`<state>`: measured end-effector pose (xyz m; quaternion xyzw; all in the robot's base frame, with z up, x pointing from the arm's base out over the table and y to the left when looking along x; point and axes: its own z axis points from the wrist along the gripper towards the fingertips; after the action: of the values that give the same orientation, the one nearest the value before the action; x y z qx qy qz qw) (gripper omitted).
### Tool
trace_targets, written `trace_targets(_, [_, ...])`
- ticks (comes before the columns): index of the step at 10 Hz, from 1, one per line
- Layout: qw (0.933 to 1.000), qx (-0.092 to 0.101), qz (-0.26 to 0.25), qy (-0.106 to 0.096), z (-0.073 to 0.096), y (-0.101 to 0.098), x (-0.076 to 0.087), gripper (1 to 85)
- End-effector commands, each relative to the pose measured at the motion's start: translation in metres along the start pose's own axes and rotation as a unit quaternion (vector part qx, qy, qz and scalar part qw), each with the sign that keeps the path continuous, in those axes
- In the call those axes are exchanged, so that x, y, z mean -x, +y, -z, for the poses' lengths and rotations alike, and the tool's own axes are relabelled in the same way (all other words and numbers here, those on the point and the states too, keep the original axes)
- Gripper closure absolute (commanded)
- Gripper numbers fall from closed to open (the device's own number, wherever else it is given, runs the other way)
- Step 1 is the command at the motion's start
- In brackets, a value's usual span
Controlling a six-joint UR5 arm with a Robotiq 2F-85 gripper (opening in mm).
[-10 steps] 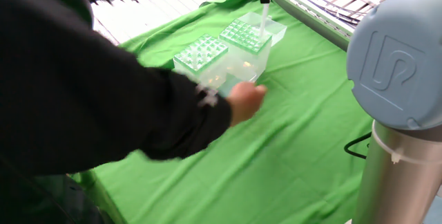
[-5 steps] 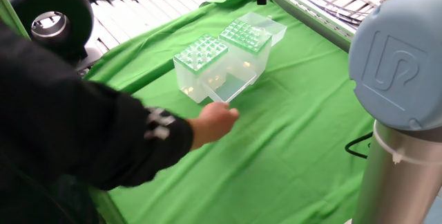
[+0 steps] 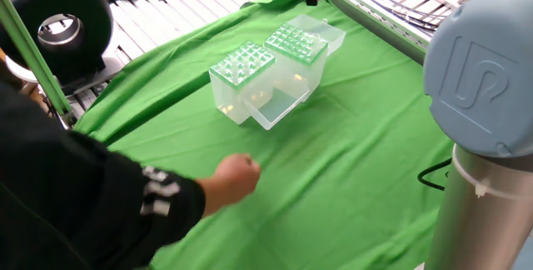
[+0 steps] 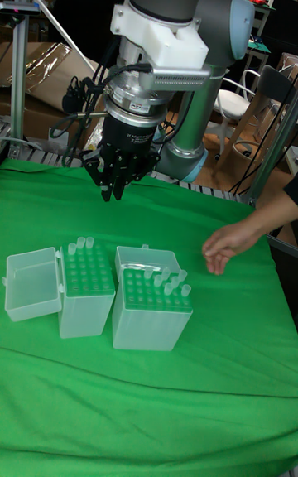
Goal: Insert a large pipette tip into the holder for large pipette tips
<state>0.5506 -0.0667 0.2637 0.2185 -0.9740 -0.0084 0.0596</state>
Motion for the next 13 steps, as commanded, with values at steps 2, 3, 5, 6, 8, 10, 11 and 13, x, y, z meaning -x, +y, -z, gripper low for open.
trace_targets(2, [0.9959, 0.017, -0.073, -0.05, 0.003, 0.005, 0.021, 63.3])
trace_targets(3, [0.9947, 0.038, -0.073, -0.061, 0.004, 0.015, 0.027, 63.0])
trace_targets(5, [0.992, 0.032, -0.091, -0.081, 0.005, 0.011, 0.037, 56.3])
trace_targets(6, [0.9903, 0.046, -0.098, -0.087, 0.006, 0.017, 0.041, 57.3])
trace_targets(8, [0.9906, 0.035, -0.105, -0.08, 0.005, 0.011, 0.037, 56.0])
trace_targets(10, [0.9909, 0.025, -0.117, -0.062, 0.004, 0.007, 0.028, 57.0])
trace_targets(11, [0.9908, 0.031, -0.121, -0.052, 0.005, 0.015, 0.037, 57.0])
trace_targets(13, [0.9886, 0.059, -0.124, -0.061, -0.002, 0.042, 0.07, 53.3])
